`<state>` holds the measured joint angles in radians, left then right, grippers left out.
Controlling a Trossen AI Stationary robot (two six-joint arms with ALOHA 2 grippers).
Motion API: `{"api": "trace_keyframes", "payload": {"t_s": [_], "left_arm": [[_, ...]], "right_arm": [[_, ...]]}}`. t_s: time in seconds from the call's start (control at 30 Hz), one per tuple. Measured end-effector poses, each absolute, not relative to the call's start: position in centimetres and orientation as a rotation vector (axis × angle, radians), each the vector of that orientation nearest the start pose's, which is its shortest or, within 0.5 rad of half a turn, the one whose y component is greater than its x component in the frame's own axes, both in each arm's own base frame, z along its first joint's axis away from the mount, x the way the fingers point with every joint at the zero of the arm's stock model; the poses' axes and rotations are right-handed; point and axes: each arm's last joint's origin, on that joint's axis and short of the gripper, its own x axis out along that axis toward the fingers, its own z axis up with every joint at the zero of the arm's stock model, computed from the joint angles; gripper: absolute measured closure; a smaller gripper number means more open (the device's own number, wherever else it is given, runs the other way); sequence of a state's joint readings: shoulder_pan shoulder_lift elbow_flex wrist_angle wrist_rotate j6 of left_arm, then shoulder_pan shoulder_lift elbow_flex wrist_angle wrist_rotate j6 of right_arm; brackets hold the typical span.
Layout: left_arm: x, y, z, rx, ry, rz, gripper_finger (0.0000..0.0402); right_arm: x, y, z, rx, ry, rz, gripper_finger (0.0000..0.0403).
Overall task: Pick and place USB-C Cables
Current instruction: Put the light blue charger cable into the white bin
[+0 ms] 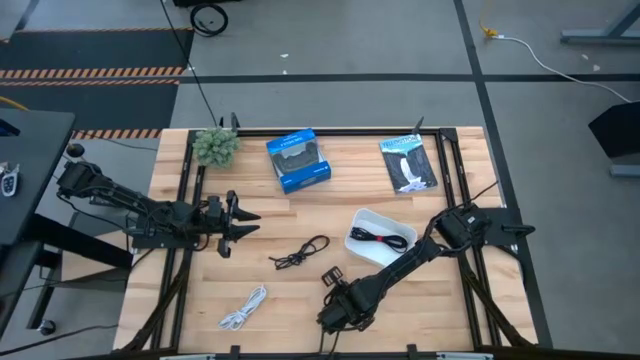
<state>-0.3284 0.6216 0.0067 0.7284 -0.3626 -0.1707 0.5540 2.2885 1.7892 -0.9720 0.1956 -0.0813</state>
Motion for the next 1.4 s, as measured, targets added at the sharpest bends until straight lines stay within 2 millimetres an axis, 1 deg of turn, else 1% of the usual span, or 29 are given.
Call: {"api": "trace_keyframes", "payload": {"t_s": [0.07, 0.13, 0.27, 0.47, 0.63, 0.87, 0.97, 1.07, 1.17, 1.4], "left_arm": [[13.0, -3.4, 17.6, -0.209, -0.110, 0.024, 0.0269], [13.0, -3.4, 17.6, -0.209, -0.110, 0.025, 0.0269], [13.0, -3.4, 17.6, -0.209, -0.110, 0.025, 0.0269], [13.0, -3.4, 17.6, -0.209, -0.110, 0.025, 0.0269], [13.0, -3.4, 17.6, -0.209, -0.110, 0.025, 0.0269], [13.0, -3.4, 17.6, -0.209, -0.110, 0.024, 0.0269], [13.0, -3.4, 17.6, -0.209, -0.110, 0.025, 0.0269], [13.0, -3.4, 17.6, -0.209, -0.110, 0.025, 0.0269], [13.0, -3.4, 17.6, -0.209, -0.110, 0.025, 0.0269], [13.0, -3.4, 17.6, -0.209, -0.110, 0.025, 0.0269]], "right_arm": [[38.1, 22.7, 15.0, -0.597, 1.377, 0.339, 0.0373], [37.9, 22.2, 16.6, -0.579, 1.358, 0.307, 0.0369], [37.5, 21.0, 20.2, -0.554, 1.299, 0.236, 0.0366], [35.9, 18.8, 26.5, -0.415, 1.206, 0.159, 0.0366], [33.7, 16.5, 30.9, -0.358, 1.144, 0.054, 0.0366], [29.8, 14.1, 36.0, -0.317, 1.050, -0.059, 0.0366], [28.2, 13.3, 37.6, -0.271, 1.022, -0.084, 0.0365], [26.8, 12.5, 38.8, -0.227, 1.012, -0.106, 0.0365], [25.5, 11.8, 39.5, -0.193, 1.023, -0.133, 0.0364], [23.2, 10.7, 40.9, -0.145, 1.009, -0.177, 0.0364]]}}
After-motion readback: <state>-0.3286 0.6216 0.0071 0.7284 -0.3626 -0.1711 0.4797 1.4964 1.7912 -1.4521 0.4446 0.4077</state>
